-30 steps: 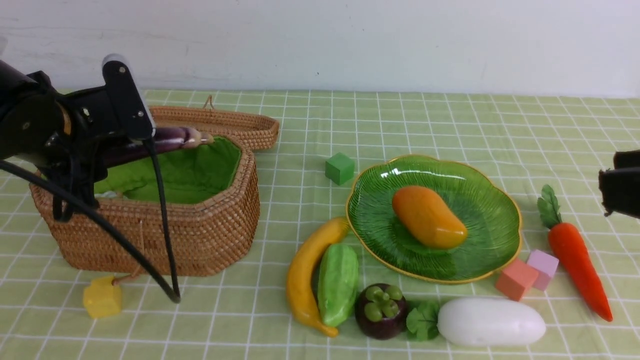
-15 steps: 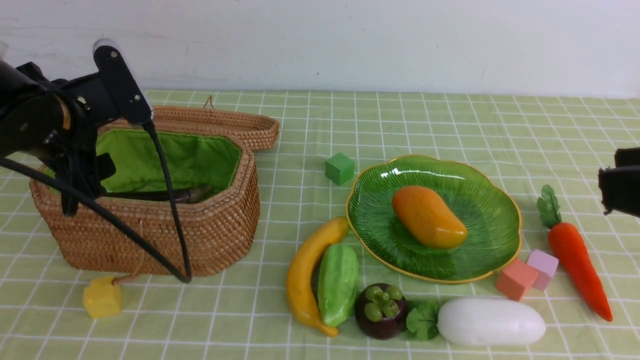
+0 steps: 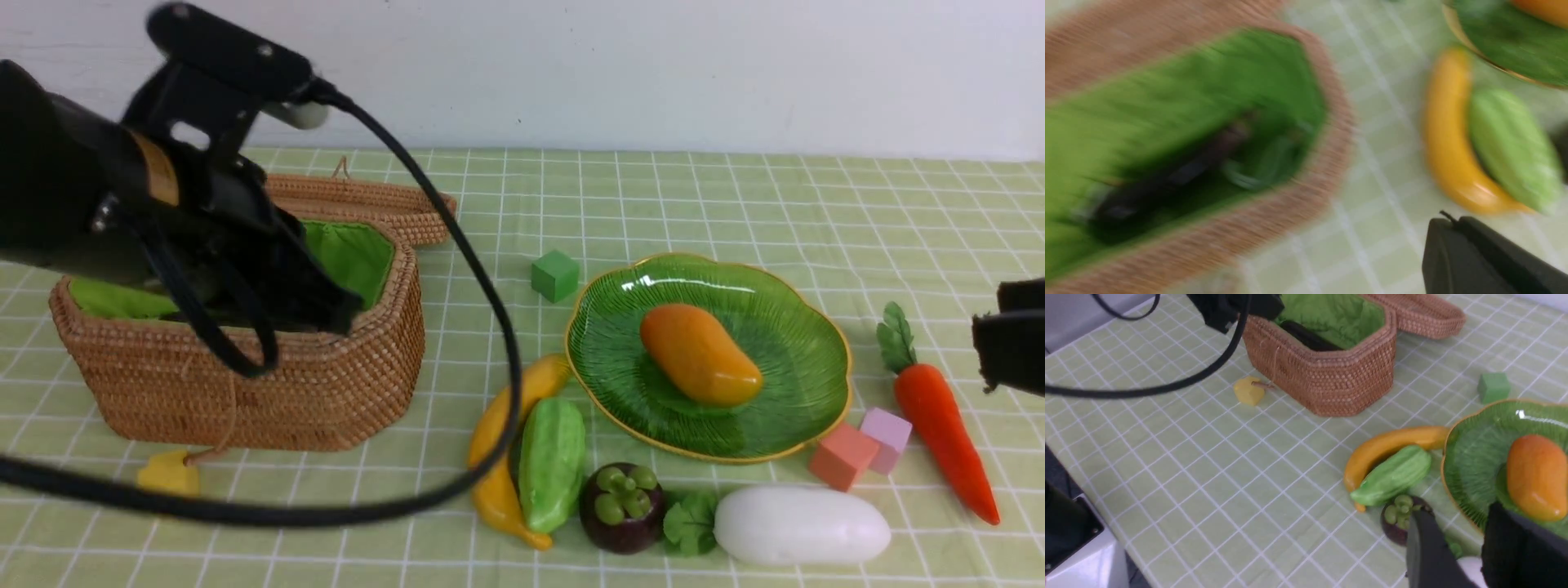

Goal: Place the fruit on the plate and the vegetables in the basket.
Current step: Use the left arm to grab a banana and put it into the right plate

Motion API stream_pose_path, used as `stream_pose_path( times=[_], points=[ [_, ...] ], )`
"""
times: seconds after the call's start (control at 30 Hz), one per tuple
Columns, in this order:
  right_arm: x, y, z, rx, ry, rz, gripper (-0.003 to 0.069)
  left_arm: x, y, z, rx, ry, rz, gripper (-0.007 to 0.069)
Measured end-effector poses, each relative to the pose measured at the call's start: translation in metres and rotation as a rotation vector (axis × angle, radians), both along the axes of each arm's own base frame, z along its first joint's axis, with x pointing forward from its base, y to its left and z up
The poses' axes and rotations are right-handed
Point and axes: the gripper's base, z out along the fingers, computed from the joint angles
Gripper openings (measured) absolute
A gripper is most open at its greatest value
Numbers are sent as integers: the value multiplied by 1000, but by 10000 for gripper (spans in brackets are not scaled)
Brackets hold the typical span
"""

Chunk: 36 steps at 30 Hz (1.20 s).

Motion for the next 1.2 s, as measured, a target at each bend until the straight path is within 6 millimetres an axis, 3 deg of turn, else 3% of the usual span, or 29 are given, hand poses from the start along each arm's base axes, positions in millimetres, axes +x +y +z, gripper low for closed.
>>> stream_pose_path(
  times=[0.1, 0.13, 0.17, 0.2, 0.23, 0.4, 0.43, 0.53, 0.57, 0.67, 0.77, 1.07, 1.2],
  points=[
    [-3, -1, -2, -6, 49, -2, 218, -14, -22, -11, 8, 116, -41, -13],
    [-6, -2, -4, -27, 93, -9, 218, -24, -43, -24, 30, 194, -78, -13],
    [-6, -2, -4, -27, 98, -7, 218, -25, -46, -26, 33, 202, -82, -13],
    [-10, -4, -5, -53, 126, -13, 218, -31, -66, -40, 63, 257, -118, -13],
    [-13, -6, -6, -67, 136, -20, 218, -32, -74, -47, 76, 274, -130, -13],
    [-25, -12, -5, -101, 128, -52, 218, -20, -104, -77, 127, 334, -116, 11],
    [-30, -15, -4, -112, 113, -66, 218, -8, -109, -82, 137, 334, -97, 57],
    [-40, -19, -3, -123, 84, -85, 218, 17, -118, -84, 133, 309, -66, 180],
    [-41, -20, -2, -123, 81, -87, 218, 19, -118, -84, 131, 305, -64, 189],
    [-46, -22, -2, -131, 66, -91, 218, 50, -121, -89, 113, 285, 1, 346],
    [-47, -22, -2, -130, 64, -91, 220, 68, -119, -103, 128, 303, 46, 421],
    [-47, -22, -4, -134, 69, -92, 221, 93, -115, -151, 252, 311, 56, 459],
    [-47, -22, -4, -134, 69, -92, 221, 97, -116, -161, 283, 293, 40, 459]
  ],
)
